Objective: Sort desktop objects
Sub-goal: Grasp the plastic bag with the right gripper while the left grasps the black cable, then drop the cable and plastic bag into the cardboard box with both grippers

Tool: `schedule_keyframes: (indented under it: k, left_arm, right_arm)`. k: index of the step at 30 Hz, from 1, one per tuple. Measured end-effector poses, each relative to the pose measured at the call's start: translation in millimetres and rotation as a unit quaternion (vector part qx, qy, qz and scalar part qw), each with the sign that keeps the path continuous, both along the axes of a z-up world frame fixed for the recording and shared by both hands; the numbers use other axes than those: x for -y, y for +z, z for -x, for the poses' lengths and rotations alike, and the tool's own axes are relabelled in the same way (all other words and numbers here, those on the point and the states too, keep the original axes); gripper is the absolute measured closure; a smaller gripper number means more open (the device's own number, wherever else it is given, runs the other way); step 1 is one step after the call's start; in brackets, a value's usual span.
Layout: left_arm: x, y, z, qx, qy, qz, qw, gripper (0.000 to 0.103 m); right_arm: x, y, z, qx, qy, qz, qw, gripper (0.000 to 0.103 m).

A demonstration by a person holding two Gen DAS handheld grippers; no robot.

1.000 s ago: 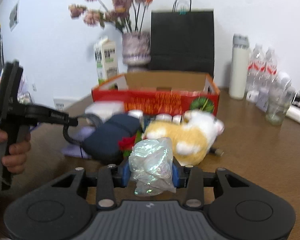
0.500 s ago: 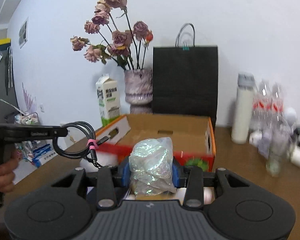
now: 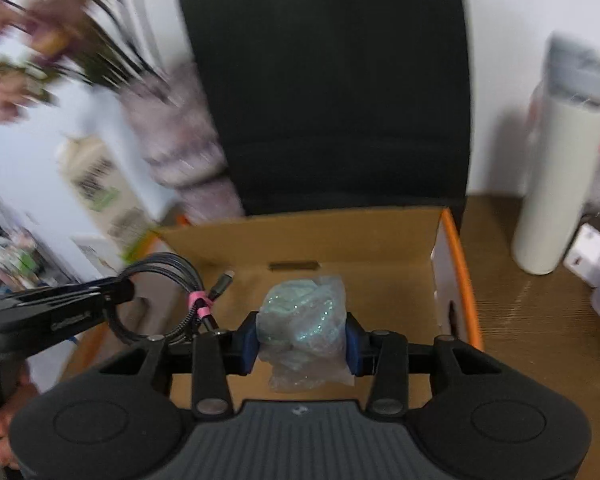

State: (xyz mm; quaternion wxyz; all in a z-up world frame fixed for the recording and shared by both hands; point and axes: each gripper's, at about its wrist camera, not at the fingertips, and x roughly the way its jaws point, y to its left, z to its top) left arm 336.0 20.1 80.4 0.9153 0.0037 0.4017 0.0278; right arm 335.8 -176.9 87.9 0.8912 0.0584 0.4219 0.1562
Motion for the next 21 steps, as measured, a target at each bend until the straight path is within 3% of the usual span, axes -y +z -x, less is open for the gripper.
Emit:
schedule_keyframes:
  k: [5,6,7,9,11,12,15,18,19,21]
  left_arm:
    - [1.0,-33.4,-34.1,-0.029,0.001,-0.028,0.9992,0.083]
    - [-2.4,-35.1,-35.4,-0.027,0.003,-0.018,0.9995,0.072]
    - [-5.9,-34.4,-35.4,-0.026,0.003,-0.008,0.9996,0.054]
    - [-11.6,-28.5,-28.5,-0.013,-0.003,0.005,0.9999,0.052]
    - [-15.3,-20.6,-17.2,0.004,-0.013,0.008,0.9999,0.052]
    - [-16.5,-18.2,-15.6,0.006,-0.01,0.006,0.9999,0.048]
    - [-23.7,-12.3,-7.0,-0.007,-0.003,0.015,0.9999,0.047]
    - [-20.7,-4.3,3.8,-0.024,-0.005,0.021,0.9995,0.031]
    - [-18.7,1.0,12.3,-0.017,-0.007,0.023,0.9996,0.023]
    - [-10.3,9.7,25.3,0.009,-0.011,0.006,0.9999,0.017]
  right_arm:
    - [-36.1,-35.4,-56.1,-0.037,0.003,0.028,0.999,0.062]
    - [-45.0,-40.2,-64.3,-0.038,0.006,0.036,0.999,0.062]
    - [-52.0,-44.3,-71.2,-0.037,0.006,0.04,0.999,0.059]
    - [-58.1,-52.1,-81.3,-0.033,0.0,0.043,0.999,0.05]
    - [-59.2,-57.6,-85.8,-0.035,-0.005,0.033,0.999,0.033]
    - [-57.1,-58.8,-85.7,-0.033,-0.005,0.024,0.999,0.031]
    - [-44.0,-52.5,-84.7,-0.035,-0.029,0.005,0.999,0.026]
    - [-23.7,-33.7,-72.3,-0.025,-0.06,-0.006,0.998,0.024]
    - [-17.6,-26.3,-65.1,-0.017,-0.068,0.001,0.998,0.02]
    - [-7.0,-12.2,-45.6,0.003,-0.077,0.027,0.997,0.017]
